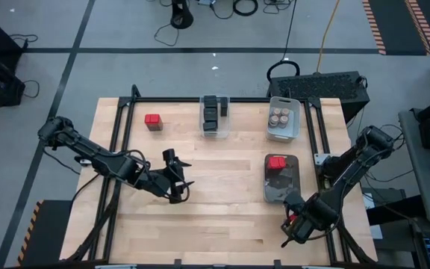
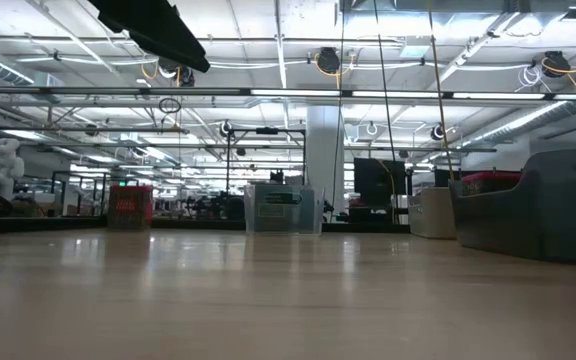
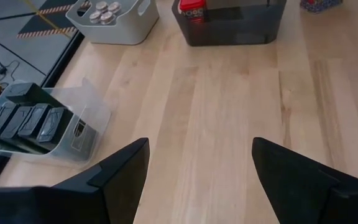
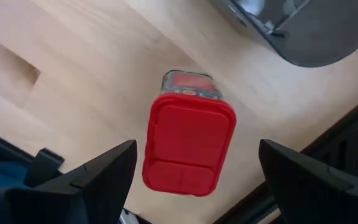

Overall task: Sort spices by type
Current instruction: Put the bottom red seasoning can into the black transparent bin

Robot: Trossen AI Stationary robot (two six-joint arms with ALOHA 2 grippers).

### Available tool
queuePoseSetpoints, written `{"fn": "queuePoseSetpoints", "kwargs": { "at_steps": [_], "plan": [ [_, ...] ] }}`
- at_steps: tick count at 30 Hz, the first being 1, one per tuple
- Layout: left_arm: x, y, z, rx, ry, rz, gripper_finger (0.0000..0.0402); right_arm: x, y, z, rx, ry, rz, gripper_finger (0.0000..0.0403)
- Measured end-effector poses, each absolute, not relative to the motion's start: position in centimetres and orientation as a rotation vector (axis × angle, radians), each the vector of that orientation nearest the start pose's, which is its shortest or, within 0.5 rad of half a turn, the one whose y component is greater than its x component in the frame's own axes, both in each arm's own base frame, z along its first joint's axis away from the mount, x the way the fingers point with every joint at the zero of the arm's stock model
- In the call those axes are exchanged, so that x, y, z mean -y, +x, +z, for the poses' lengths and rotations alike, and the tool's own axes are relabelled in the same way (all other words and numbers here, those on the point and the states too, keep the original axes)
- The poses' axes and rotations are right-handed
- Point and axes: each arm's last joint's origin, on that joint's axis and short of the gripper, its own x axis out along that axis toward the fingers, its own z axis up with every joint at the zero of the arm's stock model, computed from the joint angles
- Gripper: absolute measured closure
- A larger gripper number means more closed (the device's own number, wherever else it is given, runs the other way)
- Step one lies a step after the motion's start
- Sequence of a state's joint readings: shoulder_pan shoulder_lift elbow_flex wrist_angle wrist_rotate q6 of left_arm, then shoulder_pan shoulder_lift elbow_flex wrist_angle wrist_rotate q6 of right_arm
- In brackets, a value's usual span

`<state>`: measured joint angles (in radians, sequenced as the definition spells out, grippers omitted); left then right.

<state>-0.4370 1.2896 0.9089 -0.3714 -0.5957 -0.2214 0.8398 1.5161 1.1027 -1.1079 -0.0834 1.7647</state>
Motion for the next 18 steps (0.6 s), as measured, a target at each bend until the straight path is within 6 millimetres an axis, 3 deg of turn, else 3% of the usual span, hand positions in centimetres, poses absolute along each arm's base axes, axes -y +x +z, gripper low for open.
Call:
{"fn": "queuePoseSetpoints", "kwargs": {
  "at_steps": [18],
  "plan": [
    [9.78, 24.53, 25.86, -0.642, 0.15, 0.193, 0.0111, -19.5, 17.15, 22.08, -1.523, 0.753, -0.704, 0.0078]
  ]
}}
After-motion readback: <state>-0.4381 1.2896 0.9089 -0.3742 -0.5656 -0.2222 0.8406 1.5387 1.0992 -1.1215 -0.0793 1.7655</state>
